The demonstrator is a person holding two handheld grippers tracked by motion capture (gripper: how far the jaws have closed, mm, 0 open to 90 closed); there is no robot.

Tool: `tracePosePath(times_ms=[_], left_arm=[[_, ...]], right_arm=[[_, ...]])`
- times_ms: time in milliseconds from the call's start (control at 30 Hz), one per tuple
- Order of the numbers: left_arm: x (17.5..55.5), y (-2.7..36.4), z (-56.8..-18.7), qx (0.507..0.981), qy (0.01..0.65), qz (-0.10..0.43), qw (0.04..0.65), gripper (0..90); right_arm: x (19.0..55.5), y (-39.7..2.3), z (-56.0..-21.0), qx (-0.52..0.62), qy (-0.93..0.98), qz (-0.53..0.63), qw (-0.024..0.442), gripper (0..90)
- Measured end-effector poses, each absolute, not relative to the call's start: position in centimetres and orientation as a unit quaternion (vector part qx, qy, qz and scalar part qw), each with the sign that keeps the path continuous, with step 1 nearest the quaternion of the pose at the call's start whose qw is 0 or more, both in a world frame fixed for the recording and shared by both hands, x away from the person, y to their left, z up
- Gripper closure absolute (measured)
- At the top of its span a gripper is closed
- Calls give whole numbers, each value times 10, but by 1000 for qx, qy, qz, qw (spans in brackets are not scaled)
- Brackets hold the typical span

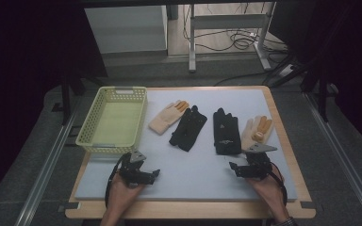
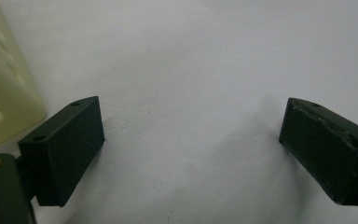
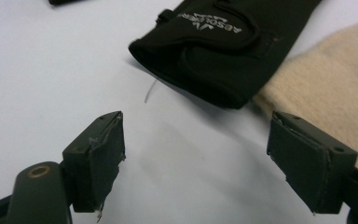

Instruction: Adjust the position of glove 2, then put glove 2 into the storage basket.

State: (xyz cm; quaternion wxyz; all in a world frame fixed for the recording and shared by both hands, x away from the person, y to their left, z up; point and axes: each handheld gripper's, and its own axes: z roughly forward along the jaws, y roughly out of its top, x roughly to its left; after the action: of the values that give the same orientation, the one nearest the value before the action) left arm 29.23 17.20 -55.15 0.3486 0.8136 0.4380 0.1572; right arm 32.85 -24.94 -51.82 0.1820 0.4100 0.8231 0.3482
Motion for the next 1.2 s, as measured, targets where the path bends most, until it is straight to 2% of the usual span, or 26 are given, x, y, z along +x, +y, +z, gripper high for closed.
tracePosePath(times_ms=[533,900,1033,1200], left_arm=[[292,172,-552,813,438,157,349,67],[292,172,-552,813,438,157,349,67],[292,172,-552,813,438,157,349,67],[292,172,-552,813,438,157,349,67]], right_arm=[[344,-225,-498,391,835,347,172,192],[370,-196,-494,377,836,362,164,207],[382,-182,-494,364,842,360,172,261],[402,-160,-496,353,846,364,164,380]])
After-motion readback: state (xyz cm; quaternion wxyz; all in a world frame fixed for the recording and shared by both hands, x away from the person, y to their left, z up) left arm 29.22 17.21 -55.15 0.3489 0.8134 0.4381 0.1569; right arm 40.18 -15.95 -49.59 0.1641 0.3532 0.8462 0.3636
